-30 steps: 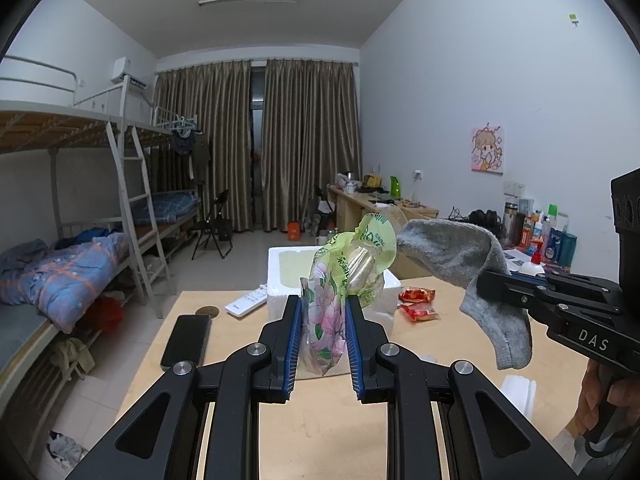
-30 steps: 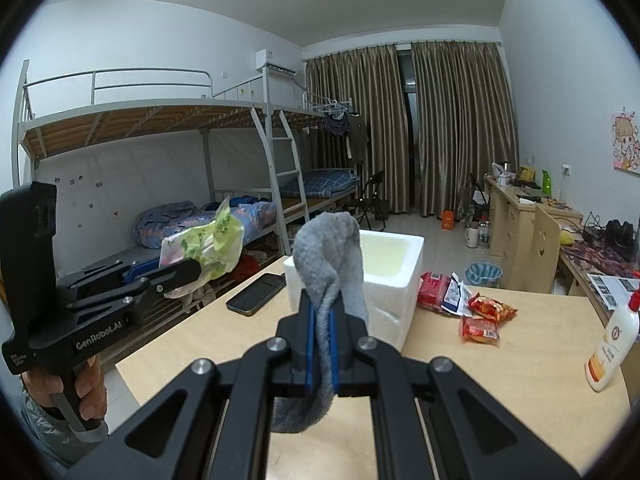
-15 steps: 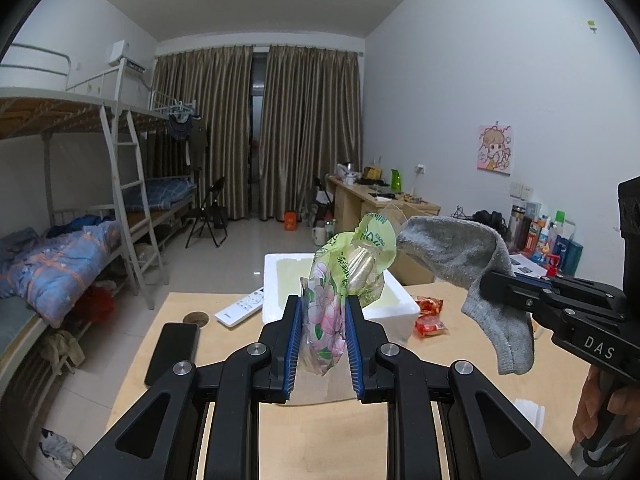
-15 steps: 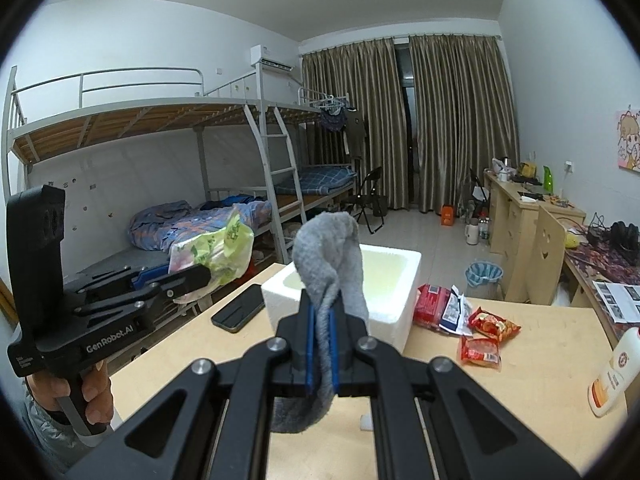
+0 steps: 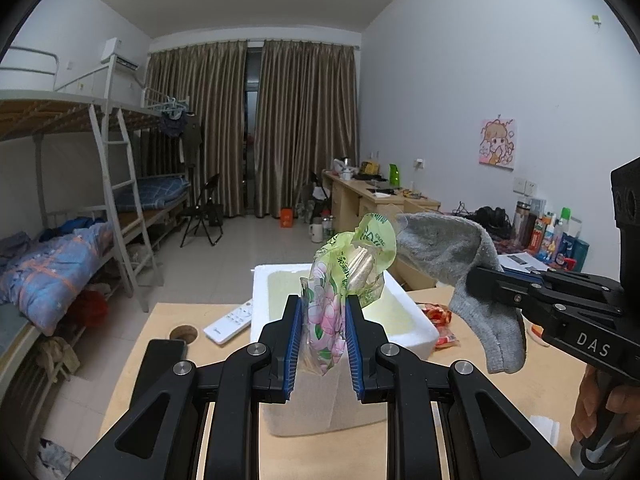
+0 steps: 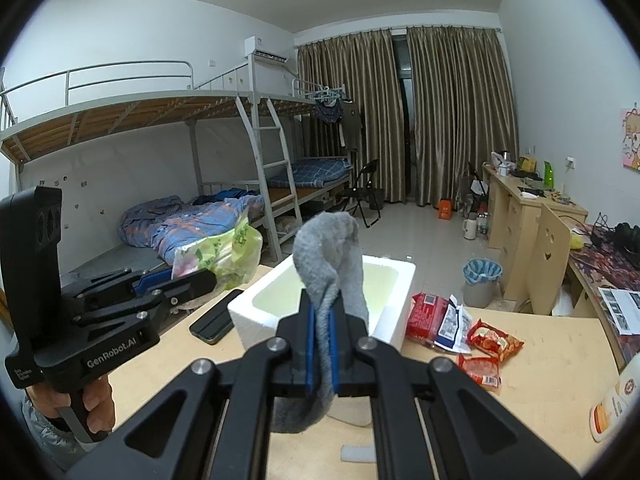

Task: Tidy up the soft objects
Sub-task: 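Lift the floral packet and grey sock and carry both over the foam box, then lower the left gripper into the foam box and release the floral packet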

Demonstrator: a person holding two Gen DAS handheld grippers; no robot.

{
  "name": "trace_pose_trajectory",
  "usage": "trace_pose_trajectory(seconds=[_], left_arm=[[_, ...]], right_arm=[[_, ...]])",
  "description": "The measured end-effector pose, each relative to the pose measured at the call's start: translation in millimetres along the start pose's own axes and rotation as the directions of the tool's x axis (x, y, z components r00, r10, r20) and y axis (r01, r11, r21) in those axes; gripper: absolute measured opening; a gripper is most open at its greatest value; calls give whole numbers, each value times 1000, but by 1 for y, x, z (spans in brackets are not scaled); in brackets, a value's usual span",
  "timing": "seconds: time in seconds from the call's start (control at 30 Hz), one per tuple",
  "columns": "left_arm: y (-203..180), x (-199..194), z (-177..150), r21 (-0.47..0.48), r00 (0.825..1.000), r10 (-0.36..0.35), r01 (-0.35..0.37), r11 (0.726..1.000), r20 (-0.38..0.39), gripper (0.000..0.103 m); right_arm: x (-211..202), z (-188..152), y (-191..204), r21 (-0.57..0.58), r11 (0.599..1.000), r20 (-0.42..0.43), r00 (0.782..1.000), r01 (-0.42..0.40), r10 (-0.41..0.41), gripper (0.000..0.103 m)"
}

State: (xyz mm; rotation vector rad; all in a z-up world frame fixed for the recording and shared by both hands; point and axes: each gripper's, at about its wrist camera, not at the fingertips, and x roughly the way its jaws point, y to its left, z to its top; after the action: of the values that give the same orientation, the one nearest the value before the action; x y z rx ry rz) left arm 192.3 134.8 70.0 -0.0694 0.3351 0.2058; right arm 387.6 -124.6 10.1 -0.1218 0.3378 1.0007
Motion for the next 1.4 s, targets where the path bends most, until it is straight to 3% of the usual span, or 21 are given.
trace_pose_trajectory(seconds=[0.5, 0.6, 0.9, 1.0, 1.07, 1.13, 1.33, 1.4], left_arm=[[4, 71, 32, -3, 997, -2, 2, 1000, -73, 23], [5, 83, 33, 4, 995, 19, -19, 1000, -98, 23], [5, 112, 32, 8, 989, -5, 7, 1000, -151, 23], [2, 113, 31, 22, 990, 22, -19, 1000, -137, 33], [2, 112, 31, 28, 993, 17, -14, 1000, -118, 53], [3, 111, 31, 37, 994, 38, -34, 999, -106, 82], [6, 108, 32, 32, 996, 60, -58, 998, -69, 98], [8, 108, 32, 23, 996, 65, -64, 998, -64, 98]], right_arm=[[49, 25, -17, 11, 1000, -34, 999, -13, 13, 9], [57, 27, -22, 12, 1000, -41, 999, -6, 7, 9], [68, 27, -30, 16, 1000, -53, 999, -8, 9, 9], [70, 24, -29, 8, 1000, -65, 998, -4, 5, 9], [70, 24, -29, 10, 1000, -67, 998, -5, 6, 9], [71, 26, -29, 8, 1000, -67, 998, -6, 6, 9], [74, 28, -33, 15, 1000, -72, 997, -3, 4, 9], [73, 29, -33, 18, 1000, -70, 998, -4, 6, 9]])
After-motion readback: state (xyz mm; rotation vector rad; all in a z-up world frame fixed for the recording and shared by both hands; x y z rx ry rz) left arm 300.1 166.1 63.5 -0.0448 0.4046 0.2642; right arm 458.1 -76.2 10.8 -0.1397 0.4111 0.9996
